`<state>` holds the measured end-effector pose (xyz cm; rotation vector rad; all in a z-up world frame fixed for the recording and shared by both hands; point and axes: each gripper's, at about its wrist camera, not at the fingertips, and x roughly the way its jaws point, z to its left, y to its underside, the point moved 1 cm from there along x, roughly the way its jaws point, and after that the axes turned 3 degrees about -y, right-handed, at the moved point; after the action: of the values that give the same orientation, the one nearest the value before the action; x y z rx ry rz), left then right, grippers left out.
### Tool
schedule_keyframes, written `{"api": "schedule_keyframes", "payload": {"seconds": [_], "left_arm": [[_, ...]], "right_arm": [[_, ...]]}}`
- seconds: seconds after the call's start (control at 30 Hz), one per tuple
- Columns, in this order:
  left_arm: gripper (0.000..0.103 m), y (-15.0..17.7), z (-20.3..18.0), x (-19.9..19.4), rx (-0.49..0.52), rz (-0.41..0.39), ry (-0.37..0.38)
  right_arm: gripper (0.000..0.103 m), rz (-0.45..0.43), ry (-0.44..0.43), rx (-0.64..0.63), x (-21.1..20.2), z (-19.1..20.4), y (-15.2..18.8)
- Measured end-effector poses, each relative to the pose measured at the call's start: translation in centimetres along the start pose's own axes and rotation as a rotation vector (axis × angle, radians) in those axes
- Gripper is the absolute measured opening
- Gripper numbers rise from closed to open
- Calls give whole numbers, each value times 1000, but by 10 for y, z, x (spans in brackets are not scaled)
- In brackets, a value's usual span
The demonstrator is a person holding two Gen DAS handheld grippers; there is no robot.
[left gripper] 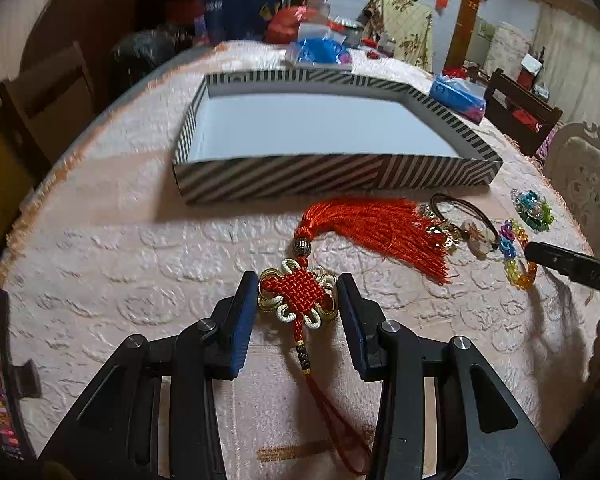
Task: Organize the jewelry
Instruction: 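Grasp the orange bead bracelet with the right tool while the left tool holds the knot, then carry the bracelet in the right tool while the left tool carries the knot over the tray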
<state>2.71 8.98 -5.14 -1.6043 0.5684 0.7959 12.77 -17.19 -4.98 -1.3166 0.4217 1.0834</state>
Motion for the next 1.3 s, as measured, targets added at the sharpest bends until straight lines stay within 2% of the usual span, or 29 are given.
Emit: {"api": "schedule_keyframes", "payload": {"seconds": [0.23,0.3,0.37,0.43,0.53,0.73,0.87,1.03,1.3], "left_arm": [[39,-1,-3,2,-4,6,15],[39,-1,-3,2,-3,7,18],[39,-1,-3,2,-1,8,21],[39,0,-3,2,1,7,24],[39,1,-2,0,4,11,25],[39,8,1,-6,16,14,-3],[39,10,0,-13,14,17,0],[39,2,-6,-36,20,-24,46],[39,-17,-15,-67,27,-79,108]], "right_arm": [[34,-25,120,-218,8,25,11],[29,-29,124,-224,6,26,13],[15,-27,130,-239,5,28,16],[9,-23,153,-244,3,30,19],[9,-37,145,-184,-7,22,22],[9,-175,70,-93,-49,15,20],[9,-216,28,-62,-66,18,19],[9,-240,6,-47,-79,18,18],[9,-225,20,-46,-87,19,18]]}}
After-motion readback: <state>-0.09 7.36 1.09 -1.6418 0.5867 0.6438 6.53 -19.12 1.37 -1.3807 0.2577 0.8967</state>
